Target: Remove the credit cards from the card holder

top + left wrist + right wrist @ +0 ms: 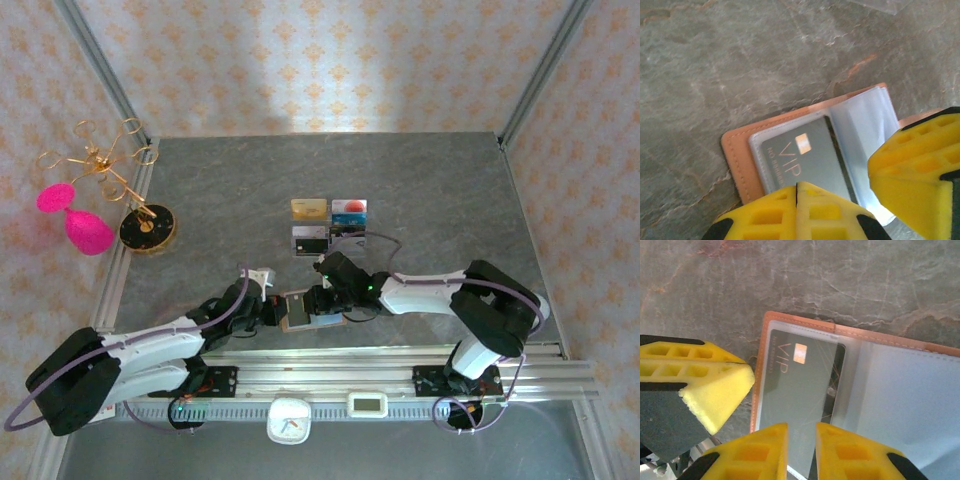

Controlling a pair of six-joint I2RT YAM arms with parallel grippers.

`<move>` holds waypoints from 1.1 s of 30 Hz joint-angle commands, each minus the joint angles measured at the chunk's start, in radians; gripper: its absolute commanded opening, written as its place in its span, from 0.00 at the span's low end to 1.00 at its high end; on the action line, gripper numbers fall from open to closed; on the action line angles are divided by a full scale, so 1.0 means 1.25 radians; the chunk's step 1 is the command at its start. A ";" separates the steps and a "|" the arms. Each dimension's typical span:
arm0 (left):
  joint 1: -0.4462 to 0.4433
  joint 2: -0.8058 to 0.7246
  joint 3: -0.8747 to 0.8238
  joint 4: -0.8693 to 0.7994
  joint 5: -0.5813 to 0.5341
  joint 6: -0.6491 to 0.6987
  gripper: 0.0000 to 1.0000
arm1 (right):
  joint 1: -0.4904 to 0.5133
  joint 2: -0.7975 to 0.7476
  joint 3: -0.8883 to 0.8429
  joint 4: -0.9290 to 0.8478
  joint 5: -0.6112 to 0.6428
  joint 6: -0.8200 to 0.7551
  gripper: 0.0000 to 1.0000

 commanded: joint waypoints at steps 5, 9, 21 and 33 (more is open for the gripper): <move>0.002 0.056 -0.031 0.024 -0.002 -0.007 0.00 | -0.009 0.031 0.015 -0.004 0.025 0.018 0.20; -0.003 0.085 -0.038 0.043 0.007 -0.008 0.00 | -0.010 0.040 0.012 -0.001 0.028 0.021 0.20; -0.008 0.096 -0.037 0.058 0.014 -0.010 0.00 | -0.010 0.034 -0.004 0.014 0.036 0.029 0.00; 0.005 -0.007 -0.004 0.013 -0.001 0.006 0.00 | -0.015 -0.054 -0.063 -0.031 0.119 0.048 0.00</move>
